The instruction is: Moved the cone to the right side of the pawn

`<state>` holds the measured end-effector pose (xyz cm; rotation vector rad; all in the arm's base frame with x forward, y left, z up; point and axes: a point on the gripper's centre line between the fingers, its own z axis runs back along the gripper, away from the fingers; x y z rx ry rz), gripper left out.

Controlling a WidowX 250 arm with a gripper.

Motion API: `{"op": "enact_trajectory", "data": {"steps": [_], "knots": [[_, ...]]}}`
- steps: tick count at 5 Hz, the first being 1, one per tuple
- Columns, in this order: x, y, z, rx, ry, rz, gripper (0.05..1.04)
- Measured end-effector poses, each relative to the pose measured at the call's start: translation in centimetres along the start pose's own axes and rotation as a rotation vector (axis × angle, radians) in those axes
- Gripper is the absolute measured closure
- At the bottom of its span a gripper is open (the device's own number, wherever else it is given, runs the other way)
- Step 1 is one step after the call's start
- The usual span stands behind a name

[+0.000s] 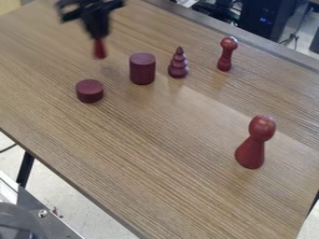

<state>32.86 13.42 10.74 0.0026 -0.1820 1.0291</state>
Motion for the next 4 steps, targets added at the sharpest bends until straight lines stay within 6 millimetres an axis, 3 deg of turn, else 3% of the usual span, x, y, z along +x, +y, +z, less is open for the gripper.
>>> {"op": "enact_trajectory", "data": {"steps": [1, 2, 3, 4], "knots": [[-3.3, -4.2, 2.2, -0.005, -0.055, -0.245, 0.896], [-8.4, -6.7, 3.3, -0.062, -0.042, -0.505, 0.896], [-12.8, -8.0, 3.2, -0.122, -0.006, -0.651, 0.896], [-16.9, -10.7, 2.1, -0.173, 0.040, -0.790, 0.896]]}}
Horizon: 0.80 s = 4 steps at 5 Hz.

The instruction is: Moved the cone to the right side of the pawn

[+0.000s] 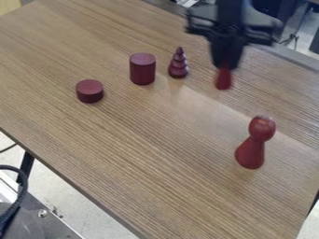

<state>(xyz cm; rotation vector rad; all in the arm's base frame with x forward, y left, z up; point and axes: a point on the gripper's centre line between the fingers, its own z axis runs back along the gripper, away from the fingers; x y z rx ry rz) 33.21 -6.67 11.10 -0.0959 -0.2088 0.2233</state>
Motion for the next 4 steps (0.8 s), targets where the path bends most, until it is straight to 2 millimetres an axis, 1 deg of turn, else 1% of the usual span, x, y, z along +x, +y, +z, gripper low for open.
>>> {"op": "enact_trajectory", "data": {"steps": [1, 2, 3, 4], "knots": [[-0.8, -4.7, -2.1, -0.042, 0.045, -0.101, 0.906], [-2.1, -9.5, -4.9, -0.036, 0.113, -0.167, 0.906], [-2.5, -10.3, -6.0, -0.029, 0.124, -0.154, 0.906], [-2.2, -10.0, -6.1, -0.015, 0.105, -0.131, 0.907]]}}
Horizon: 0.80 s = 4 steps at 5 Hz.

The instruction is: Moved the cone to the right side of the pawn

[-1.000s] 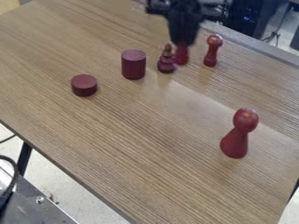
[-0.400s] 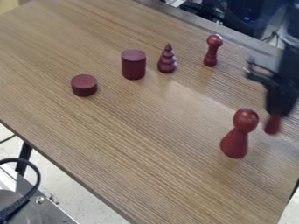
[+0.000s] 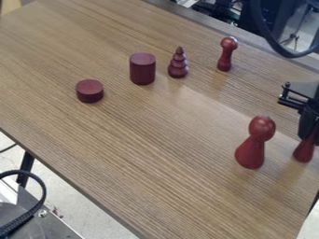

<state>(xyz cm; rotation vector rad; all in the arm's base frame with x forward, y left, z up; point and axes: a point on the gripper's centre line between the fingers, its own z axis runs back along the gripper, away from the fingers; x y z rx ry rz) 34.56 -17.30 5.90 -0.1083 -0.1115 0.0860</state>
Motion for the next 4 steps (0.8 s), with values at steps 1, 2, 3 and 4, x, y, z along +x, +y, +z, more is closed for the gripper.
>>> {"op": "enact_trajectory", "data": {"steps": [1, 2, 3, 4], "knots": [[0.0, 0.5, -0.1, 0.018, -0.009, 0.025, 0.907], [-0.1, 1.2, 0.0, 0.048, -0.023, 0.072, 0.907], [-0.4, 1.9, 0.0, 0.092, -0.010, 0.153, 0.860], [-0.6, 2.3, 0.1, 0.108, 0.007, 0.193, 0.597]]}}
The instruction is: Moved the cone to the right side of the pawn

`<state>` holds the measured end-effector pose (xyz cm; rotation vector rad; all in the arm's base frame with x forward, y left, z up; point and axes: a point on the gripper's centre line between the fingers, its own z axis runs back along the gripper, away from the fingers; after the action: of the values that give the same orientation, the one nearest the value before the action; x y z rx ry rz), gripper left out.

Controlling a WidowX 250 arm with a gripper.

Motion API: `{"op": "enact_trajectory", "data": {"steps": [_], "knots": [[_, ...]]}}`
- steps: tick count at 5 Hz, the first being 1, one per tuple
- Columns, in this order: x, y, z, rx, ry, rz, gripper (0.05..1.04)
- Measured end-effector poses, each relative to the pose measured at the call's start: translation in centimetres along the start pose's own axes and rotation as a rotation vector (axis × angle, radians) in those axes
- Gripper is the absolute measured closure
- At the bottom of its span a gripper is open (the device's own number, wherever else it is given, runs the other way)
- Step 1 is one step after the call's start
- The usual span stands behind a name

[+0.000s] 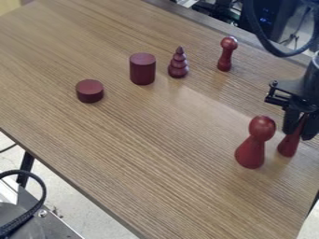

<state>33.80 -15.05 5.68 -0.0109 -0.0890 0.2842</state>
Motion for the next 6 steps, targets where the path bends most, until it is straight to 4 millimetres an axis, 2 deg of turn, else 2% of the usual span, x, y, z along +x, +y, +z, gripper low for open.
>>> {"op": "enact_trajectory", "data": {"steps": [1, 2, 4, 5, 6], "knots": [[0.1, 0.1, 0.0, -0.006, 0.006, 0.016, 0.283], [0.1, 0.3, 0.1, -0.019, 0.014, 0.037, 0.077], [2.4, 2.4, 7.7, -0.180, -0.155, 0.133, 0.084], [3.2, 3.8, 8.5, -0.202, -0.162, 0.181, 0.084], [3.2, 6.0, 8.6, -0.175, -0.141, 0.229, 0.084]]}}
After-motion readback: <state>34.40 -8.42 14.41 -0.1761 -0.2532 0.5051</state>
